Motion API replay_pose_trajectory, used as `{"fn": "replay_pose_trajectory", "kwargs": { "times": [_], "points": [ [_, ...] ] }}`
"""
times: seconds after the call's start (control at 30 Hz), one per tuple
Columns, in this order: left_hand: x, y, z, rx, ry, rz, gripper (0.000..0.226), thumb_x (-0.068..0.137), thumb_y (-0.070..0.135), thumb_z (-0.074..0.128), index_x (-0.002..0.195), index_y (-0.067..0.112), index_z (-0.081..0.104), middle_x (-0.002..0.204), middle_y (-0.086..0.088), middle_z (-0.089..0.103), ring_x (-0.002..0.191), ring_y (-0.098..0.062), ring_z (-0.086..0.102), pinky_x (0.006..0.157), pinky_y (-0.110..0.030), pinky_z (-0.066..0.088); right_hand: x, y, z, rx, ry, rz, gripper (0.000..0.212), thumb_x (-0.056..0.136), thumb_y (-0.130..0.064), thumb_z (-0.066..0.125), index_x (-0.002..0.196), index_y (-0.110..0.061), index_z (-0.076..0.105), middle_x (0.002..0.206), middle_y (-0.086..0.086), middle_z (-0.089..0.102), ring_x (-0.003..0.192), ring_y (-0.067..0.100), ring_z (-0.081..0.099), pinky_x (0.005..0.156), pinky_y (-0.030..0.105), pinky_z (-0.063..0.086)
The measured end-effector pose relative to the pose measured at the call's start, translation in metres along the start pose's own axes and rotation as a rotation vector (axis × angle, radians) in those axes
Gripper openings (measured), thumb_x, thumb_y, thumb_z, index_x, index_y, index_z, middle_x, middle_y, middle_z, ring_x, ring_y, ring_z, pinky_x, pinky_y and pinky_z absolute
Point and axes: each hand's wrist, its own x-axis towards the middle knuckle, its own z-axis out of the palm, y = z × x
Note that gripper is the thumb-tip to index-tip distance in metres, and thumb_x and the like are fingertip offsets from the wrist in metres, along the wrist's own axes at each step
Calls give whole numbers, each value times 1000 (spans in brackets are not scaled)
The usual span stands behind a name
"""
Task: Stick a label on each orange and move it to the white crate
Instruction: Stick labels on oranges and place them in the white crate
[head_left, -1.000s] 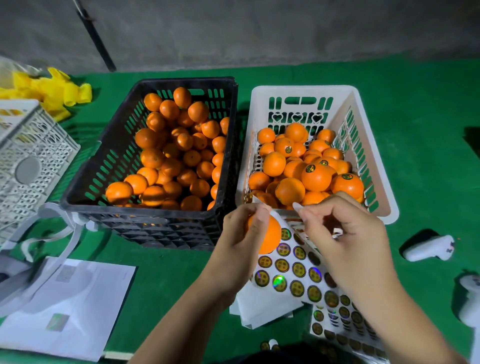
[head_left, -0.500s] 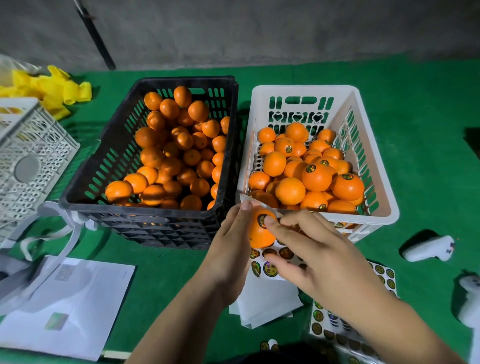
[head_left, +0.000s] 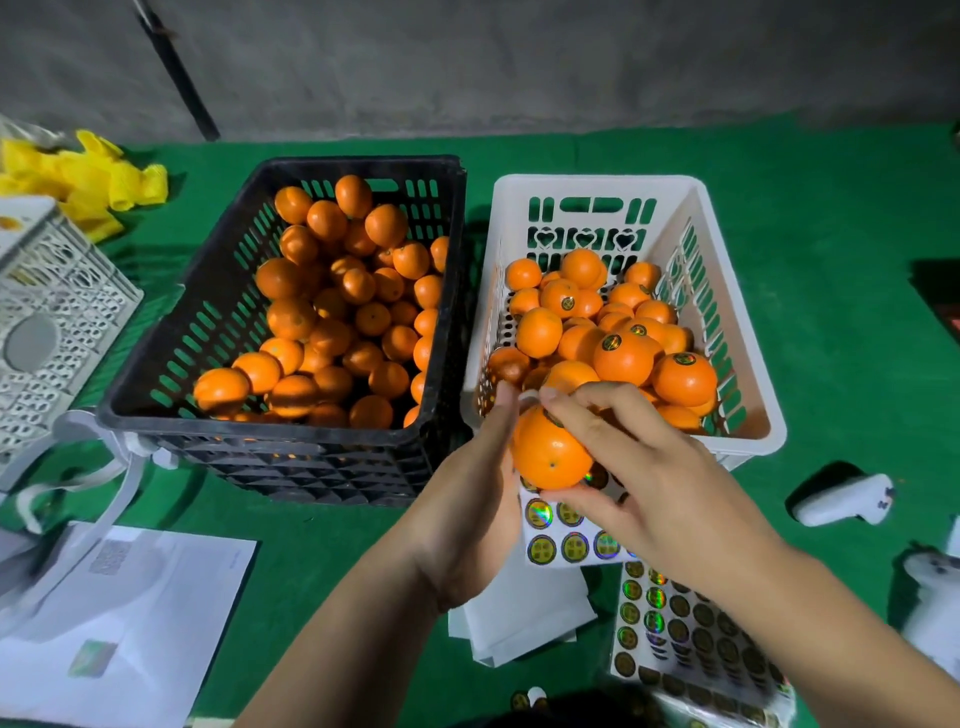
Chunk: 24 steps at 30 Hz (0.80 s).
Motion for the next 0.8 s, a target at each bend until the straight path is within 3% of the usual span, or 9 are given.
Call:
{"fn": "replay_pose_trajectory", "kwargs": {
  "times": [0.13,0.23,0.3,0.37,0.47,0.53,0.63,0.7,0.8],
  "points": [
    [-1,-4,-23,253,313,176,36,98,52,63,133,41,69,134,9,72,128,-14,66,110,-50,51,14,27,3,185,114,57,83,87,-37,84,157,-15,45,137,1,46,129,0,46,102,11,40],
    [-1,-5,-43,395,483,422,36,93,29,71,122,51,69,121,10,75,112,-12,73,89,-35,61,48,52,11,107,188,168,79,88,-25,83,156,-17,44,139,3,38,124,-6,34,106,-1,25],
    [0,-1,-55,376,412,497,53,99,13,68,134,52,56,120,4,76,107,-17,76,83,-31,62,77,65,22,77,152,230,76,90,-18,80,156,-20,41,141,3,34,114,5,42,99,8,41],
    [1,3,-62,357,345,512,65,98,16,69,140,59,45,132,6,73,120,-17,72,93,-32,61,101,76,37,9,-2,216,74,93,-16,74,158,-21,38,143,7,33,103,23,54,85,36,55],
    [-2,9,-71,418,288,459,47,101,20,68,141,42,58,135,1,72,125,-22,69,99,-40,60,116,88,58,-270,-442,202,64,100,-33,63,159,-31,39,147,5,44,127,31,46,103,38,42],
    [-4,14,-77,521,252,444,25,103,23,62,123,33,72,120,-4,77,114,-26,74,92,-41,63,111,86,64,-303,-445,229,47,104,-47,52,150,-36,54,146,-5,55,135,26,40,112,38,27],
    [-4,24,-83,564,222,467,20,104,20,60,116,28,74,116,-6,77,113,-28,73,96,-43,60,90,61,58,310,-168,468,60,97,-75,32,113,-37,76,119,-17,73,125,13,58,108,35,36],
    [-2,31,-87,524,180,473,21,107,15,61,123,22,72,122,-10,76,118,-31,71,100,-45,58,75,48,52,773,-171,591,70,91,-83,33,95,-32,81,104,-30,75,108,-13,64,94,14,46],
    [10,47,-90,436,174,503,26,104,15,62,128,20,70,127,-13,74,123,-34,69,104,-45,57,63,48,57,1103,-270,481,29,100,-54,61,116,-37,77,117,-12,78,108,2,72,86,15,56]
  ]
}}
